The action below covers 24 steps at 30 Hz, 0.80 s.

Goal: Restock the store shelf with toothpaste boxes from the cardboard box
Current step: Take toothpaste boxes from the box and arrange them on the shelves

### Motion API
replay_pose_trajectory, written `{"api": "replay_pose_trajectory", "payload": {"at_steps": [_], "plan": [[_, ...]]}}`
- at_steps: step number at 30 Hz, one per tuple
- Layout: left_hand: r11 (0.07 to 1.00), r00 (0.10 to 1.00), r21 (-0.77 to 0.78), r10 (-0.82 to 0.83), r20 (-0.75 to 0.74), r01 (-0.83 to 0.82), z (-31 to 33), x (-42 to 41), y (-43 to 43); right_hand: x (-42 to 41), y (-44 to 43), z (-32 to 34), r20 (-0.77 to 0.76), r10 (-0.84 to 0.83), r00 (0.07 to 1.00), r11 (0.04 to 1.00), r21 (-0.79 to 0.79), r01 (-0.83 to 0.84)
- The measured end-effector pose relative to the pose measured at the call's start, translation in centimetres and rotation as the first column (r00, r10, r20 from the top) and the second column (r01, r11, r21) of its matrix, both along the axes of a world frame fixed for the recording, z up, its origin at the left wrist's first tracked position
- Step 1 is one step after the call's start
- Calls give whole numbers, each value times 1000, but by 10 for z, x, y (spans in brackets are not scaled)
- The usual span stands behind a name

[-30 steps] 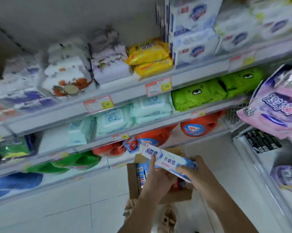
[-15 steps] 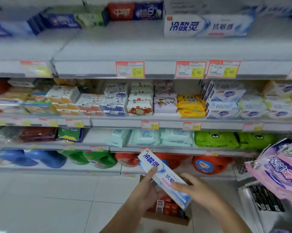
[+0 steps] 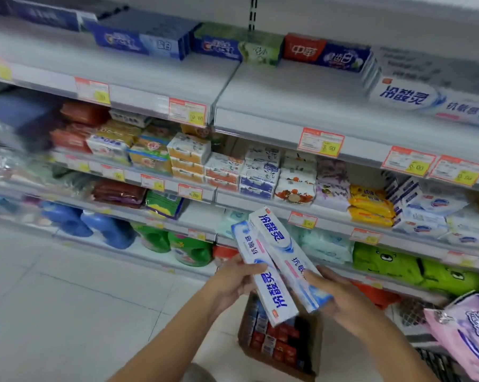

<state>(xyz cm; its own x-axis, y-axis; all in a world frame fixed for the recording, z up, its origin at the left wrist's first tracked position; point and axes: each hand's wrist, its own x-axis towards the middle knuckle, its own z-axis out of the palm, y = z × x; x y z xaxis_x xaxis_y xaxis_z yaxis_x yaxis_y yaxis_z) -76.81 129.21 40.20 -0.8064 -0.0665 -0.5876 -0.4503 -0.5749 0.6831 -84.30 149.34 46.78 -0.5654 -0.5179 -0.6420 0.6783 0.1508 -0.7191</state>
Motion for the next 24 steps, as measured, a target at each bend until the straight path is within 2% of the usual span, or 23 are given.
{"api": "replay_pose_trajectory", "payload": {"at_steps": [5, 8, 10, 14, 16, 20, 24], "plan": [[992, 997, -102, -73, -4, 72, 15, 19, -67, -4, -28, 18, -1, 0, 1000, 998, -60, 0], [987, 992, -101, -123, -8, 122, 25, 27, -101, -8, -43, 27, -7, -2, 1000, 997, -83, 1], [974, 981, -116, -194, -7, 192, 37, 30, -125, -10, -54, 36, -65, 5, 998, 998, -69, -10], [891, 932, -282, -362, 29, 355, 60, 29, -171, -28, -68, 61, -267, 156, 951, 988, 30, -154], [843, 908, -349, -414, 64, 409, 70, 26, -184, -35, -79, 73, -331, 306, 893, 951, 68, -300], [763, 849, -382, -507, 146, 521, 91, 17, -186, -42, -114, 85, -319, 483, 816, 875, 130, -467], [642, 750, -412, -634, 190, 647, 97, 11, -178, -45, -139, 84, -260, 552, 792, 834, 187, -520]]}}
